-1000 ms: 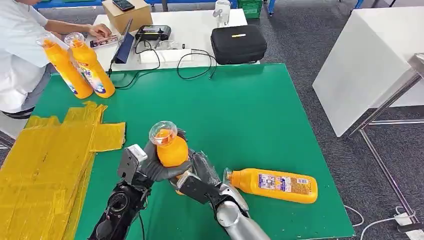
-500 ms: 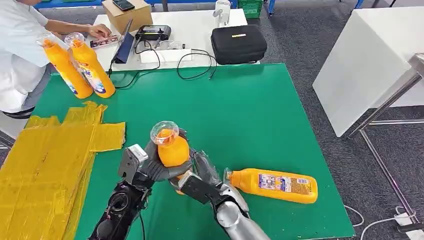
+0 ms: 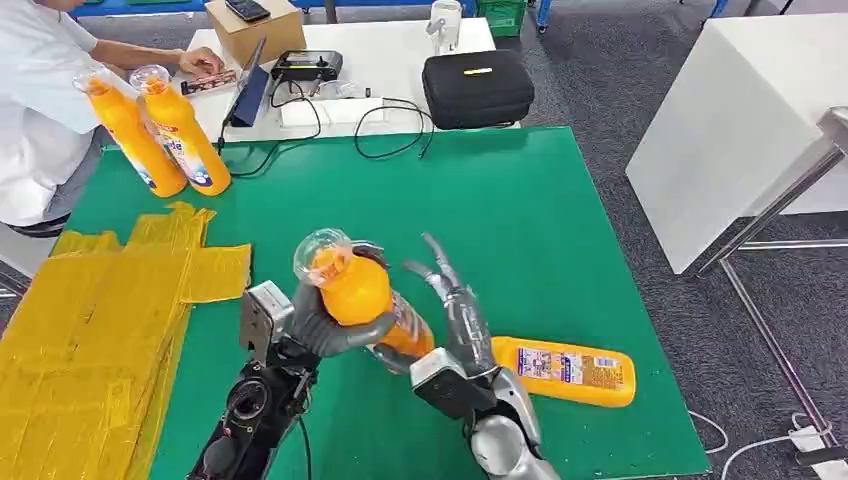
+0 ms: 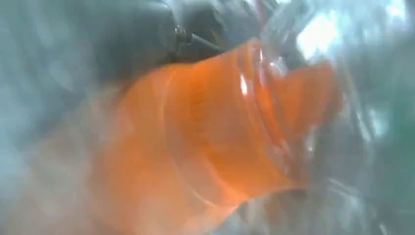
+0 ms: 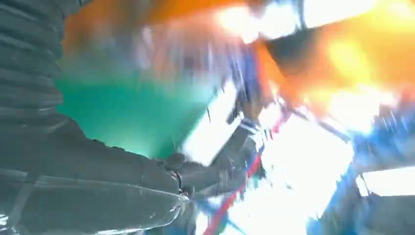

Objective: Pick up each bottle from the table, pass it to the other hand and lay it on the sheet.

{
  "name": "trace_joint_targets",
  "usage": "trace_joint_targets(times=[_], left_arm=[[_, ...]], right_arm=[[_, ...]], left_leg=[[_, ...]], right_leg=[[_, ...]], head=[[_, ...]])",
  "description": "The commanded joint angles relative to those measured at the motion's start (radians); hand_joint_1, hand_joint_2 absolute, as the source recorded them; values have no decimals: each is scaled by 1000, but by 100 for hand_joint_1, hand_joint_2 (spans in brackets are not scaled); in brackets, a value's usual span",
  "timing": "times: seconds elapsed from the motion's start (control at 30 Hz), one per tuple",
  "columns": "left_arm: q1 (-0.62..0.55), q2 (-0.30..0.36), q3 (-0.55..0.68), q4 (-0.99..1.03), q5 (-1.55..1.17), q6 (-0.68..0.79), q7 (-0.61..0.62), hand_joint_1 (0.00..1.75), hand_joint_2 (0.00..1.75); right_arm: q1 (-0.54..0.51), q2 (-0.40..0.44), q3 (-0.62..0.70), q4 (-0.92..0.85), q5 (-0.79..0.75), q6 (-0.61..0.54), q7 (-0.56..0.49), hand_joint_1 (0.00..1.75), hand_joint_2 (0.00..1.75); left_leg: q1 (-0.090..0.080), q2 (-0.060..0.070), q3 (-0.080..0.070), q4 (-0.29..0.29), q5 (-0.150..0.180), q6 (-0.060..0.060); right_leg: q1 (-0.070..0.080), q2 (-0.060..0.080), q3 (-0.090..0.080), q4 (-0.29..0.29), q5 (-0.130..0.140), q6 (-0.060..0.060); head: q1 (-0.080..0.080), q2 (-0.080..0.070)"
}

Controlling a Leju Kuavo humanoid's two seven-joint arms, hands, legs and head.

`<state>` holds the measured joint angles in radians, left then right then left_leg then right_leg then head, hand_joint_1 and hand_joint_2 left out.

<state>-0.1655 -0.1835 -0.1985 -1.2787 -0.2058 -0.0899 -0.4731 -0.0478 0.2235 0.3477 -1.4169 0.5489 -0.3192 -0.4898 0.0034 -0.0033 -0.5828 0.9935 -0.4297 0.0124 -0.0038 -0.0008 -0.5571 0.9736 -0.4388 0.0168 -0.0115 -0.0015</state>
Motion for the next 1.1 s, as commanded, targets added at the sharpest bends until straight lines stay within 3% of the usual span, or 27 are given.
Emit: trace_joint_targets(times=[0.03,0.1,0.2,0.37,0.47,0.6,0.7,0.8,0.9,1.1], left_arm=[[-62,50,124,46,-396,412,73,175,175],[-67,49,132,53,-398,408,72,175,175],[-113,78,183,140,-584,595,115,175,175],[-145,116,269,205,-574,605,80,175,175],[-165,145,268,264,-746,703,119,175,175],[-181,238,261,346,-1258,788,297,175,175],[-181,244,264,347,-1250,788,289,175,175],[-212,292,210,464,-1365,788,373,175,175],[-263,376,43,621,-1365,788,477,175,175],[-271,388,17,655,-1365,788,484,175,175]], right_arm=[[23,-41,-94,-228,4,-58,-1,0,175],[25,-41,-93,-234,6,-60,3,0,175],[20,-46,-88,-236,3,-85,6,0,175],[24,-54,-93,-243,-10,-97,11,0,175],[21,-59,-87,-241,-19,-101,9,0,175],[3,-80,-66,-235,-49,-102,-3,0,175],[2,-81,-66,-235,-50,-102,-4,0,175],[-2,-90,-61,-232,-68,-102,-11,0,175],[-11,-95,-56,-220,-78,-104,-16,0,175],[-14,-96,-54,-214,-81,-104,-18,0,175]], left_leg=[[2,0,-1,2,0,-1],[3,-2,0,2,0,-1],[2,-1,1,0,1,-1],[2,1,2,-1,1,-2],[3,1,3,0,0,-2],[2,2,2,-1,1,-2],[2,2,2,-1,1,-2],[2,1,1,0,1,-2],[2,0,2,-1,1,-2],[2,0,1,0,1,-2]], right_leg=[[1,0,0,1,0,0],[2,-2,0,1,-1,0],[2,-1,1,0,0,0],[2,1,1,-1,0,0],[3,1,3,-1,0,0],[2,2,1,0,0,0],[2,2,1,0,0,0],[2,1,1,0,0,0],[2,0,1,0,0,0],[2,1,1,0,0,0]], head=[[0,0],[0,0],[0,0],[0,0],[0,0],[0,0],[0,0],[0,0],[0,0],[0,0]])
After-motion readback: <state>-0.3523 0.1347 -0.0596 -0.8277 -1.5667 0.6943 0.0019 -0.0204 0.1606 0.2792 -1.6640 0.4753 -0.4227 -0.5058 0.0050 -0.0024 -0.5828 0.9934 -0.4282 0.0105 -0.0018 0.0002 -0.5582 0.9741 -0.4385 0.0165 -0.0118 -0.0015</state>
